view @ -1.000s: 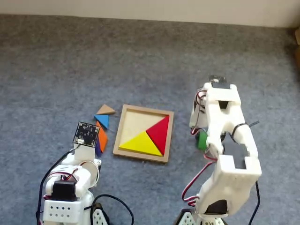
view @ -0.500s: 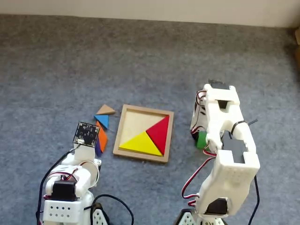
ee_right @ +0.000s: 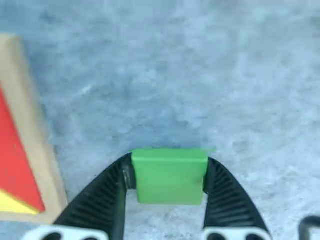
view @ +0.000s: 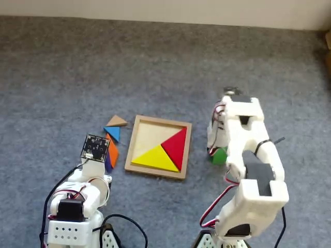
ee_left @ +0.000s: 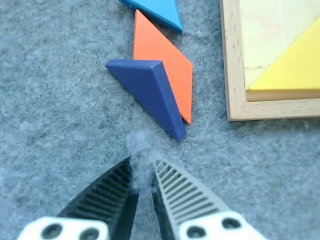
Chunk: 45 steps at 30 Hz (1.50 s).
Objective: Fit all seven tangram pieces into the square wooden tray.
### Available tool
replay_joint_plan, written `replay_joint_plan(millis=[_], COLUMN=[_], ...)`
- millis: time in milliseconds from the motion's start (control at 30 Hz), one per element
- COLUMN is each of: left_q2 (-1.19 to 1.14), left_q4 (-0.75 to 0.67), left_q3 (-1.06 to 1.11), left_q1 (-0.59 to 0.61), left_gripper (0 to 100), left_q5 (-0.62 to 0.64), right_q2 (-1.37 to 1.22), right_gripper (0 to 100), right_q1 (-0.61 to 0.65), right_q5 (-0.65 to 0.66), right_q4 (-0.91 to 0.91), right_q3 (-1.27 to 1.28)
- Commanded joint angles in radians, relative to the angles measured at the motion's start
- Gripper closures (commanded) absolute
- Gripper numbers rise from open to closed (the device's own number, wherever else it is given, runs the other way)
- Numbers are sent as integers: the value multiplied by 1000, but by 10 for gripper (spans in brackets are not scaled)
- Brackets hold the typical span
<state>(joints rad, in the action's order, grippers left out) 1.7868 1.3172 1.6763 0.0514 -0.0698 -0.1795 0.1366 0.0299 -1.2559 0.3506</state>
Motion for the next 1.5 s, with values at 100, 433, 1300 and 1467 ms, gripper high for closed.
replay_joint_plan(millis=[100,433,1300,1467], left_q2=[38,38,38,38], left_q4=[5,5,5,5], left_q3=[19,19,19,19], left_q1=[15,15,15,15], left_gripper=[993,993,993,993], left_q5=[-6,-6,-6,-6], right_q2=[176,274,114,116], right_gripper=[916,916,916,916], right_q1=[130,245,487,487], right_q5=[61,63,207,219], right_q4=[99,252,677,674], right_q3=[73,90,179,183])
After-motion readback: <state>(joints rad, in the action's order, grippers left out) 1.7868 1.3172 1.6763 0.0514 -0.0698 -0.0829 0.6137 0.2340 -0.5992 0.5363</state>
